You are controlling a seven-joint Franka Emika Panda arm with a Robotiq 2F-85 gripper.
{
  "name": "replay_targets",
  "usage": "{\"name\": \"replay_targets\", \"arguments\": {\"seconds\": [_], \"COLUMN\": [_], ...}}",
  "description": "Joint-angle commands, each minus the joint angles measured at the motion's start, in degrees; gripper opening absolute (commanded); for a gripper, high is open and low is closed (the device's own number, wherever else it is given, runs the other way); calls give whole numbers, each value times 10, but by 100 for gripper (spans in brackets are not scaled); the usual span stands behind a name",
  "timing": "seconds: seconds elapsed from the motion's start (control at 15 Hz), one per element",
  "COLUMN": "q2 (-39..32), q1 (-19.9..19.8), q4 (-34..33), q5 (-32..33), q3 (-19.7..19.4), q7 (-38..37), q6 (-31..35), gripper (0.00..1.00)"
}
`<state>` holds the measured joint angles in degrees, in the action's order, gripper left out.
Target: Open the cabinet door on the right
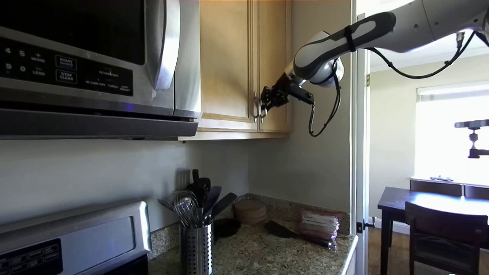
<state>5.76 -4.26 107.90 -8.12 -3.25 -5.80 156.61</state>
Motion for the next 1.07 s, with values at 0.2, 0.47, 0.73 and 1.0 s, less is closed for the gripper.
{"name": "replay_targets", "arguments": {"seconds": [0.2,0.47,0.73,1.0], "q2": [-8,6,26,45], "q1": [-7,-27,-38,-54], "q4": [-7,7,21,31], "q5": [31,117,213,255], "q3": [-6,-5,-10,-12], "q7": [4,-48,-127,-161], "q6": [-14,-44,-84,-119], "gripper": [9,9,9,9]}}
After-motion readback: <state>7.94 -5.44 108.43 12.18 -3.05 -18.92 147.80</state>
